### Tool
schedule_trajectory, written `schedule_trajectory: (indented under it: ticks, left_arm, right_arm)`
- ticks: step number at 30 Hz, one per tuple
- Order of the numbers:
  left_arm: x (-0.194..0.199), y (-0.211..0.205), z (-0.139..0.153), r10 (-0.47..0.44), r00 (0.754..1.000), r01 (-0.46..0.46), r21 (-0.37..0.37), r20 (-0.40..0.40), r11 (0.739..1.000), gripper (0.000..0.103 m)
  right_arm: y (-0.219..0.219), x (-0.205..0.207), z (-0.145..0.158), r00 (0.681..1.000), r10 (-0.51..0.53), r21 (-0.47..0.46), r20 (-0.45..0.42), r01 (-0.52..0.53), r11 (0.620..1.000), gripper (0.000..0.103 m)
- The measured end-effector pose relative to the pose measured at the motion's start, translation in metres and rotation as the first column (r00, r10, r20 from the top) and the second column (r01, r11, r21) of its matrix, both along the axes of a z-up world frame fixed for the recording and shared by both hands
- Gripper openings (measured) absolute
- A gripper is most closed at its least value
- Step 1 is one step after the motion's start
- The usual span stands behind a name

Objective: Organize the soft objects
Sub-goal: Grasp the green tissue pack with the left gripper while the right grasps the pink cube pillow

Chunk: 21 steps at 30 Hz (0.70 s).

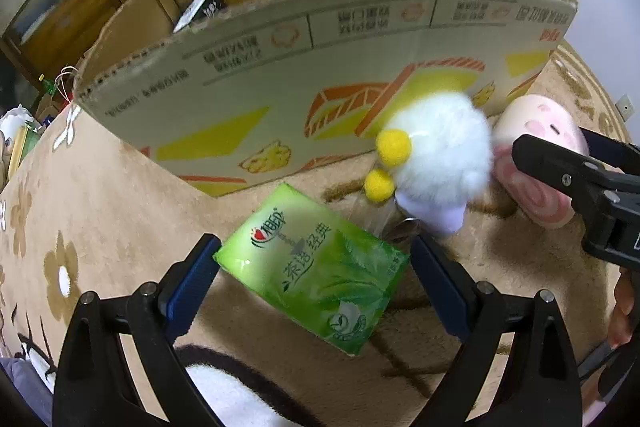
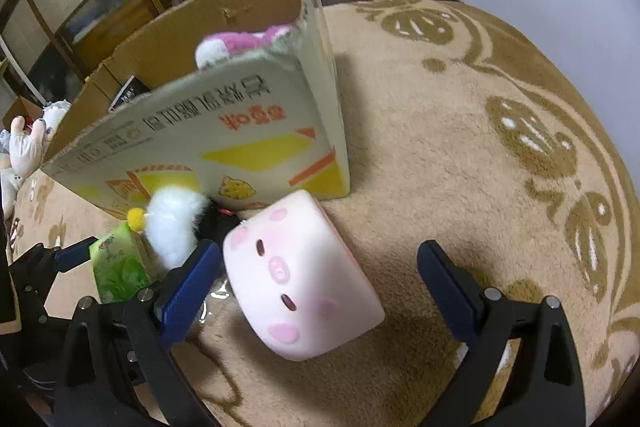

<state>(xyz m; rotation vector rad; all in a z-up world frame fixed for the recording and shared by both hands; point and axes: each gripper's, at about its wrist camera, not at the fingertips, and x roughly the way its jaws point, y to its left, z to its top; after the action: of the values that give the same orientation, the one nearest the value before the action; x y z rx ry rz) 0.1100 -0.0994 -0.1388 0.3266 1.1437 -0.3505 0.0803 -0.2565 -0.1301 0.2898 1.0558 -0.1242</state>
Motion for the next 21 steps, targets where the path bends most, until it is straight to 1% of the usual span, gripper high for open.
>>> schedule_trajectory:
  ticks: [4, 6, 10, 11, 13, 16, 19, 21]
  left_arm:
    - [-0.002, 0.001, -0.006, 0.004, 1.0, -0.004, 0.017, -0.011, 1.0, 0.094]
    - [-0.002, 0.002, -0.009, 0.006, 1.0, -0.006, 0.009, -0.021, 1.0, 0.094]
    - [0.001, 0.005, -0.014, 0.012, 1.0, -0.012, -0.001, -0.029, 1.0, 0.094]
    - [0.001, 0.005, -0.015, 0.012, 1.0, -0.012, -0.005, -0.028, 1.0, 0.093]
    - [0.001, 0.006, -0.016, 0.01, 1.0, -0.01, -0.014, -0.026, 1.0, 0.09]
    - [-0.001, 0.006, -0.016, 0.005, 1.0, -0.005, -0.006, -0.023, 1.0, 0.089]
    - [0.0, 0.007, -0.016, 0.014, 1.0, -0.014, -0.005, -0.024, 1.0, 0.089]
    - [0.0, 0.008, -0.016, 0.023, 0.999, -0.023, -0.002, -0.024, 1.0, 0.088]
  right_arm:
    - [0.001, 0.002, -0.008, 0.999, 0.006, 0.003, -0.033, -0.006, 1.0, 0.101]
    - [0.002, 0.003, -0.011, 0.999, 0.012, 0.005, -0.046, -0.012, 1.0, 0.096]
    - [0.002, 0.005, -0.015, 0.998, 0.017, 0.006, -0.06, -0.017, 1.0, 0.094]
    - [0.002, 0.005, -0.016, 0.998, 0.02, 0.004, -0.066, -0.019, 1.0, 0.09]
    - [0.002, 0.005, -0.017, 0.997, 0.024, 0.0, -0.069, -0.024, 1.0, 0.089]
    - [0.002, 0.006, -0.018, 0.997, 0.031, 0.001, -0.071, -0.031, 1.0, 0.087]
    - [0.003, 0.008, -0.022, 0.995, 0.04, -0.016, -0.087, -0.042, 0.999, 0.086]
    - [0.004, 0.009, -0.023, 0.995, 0.046, -0.033, -0.09, -0.049, 0.998, 0.083]
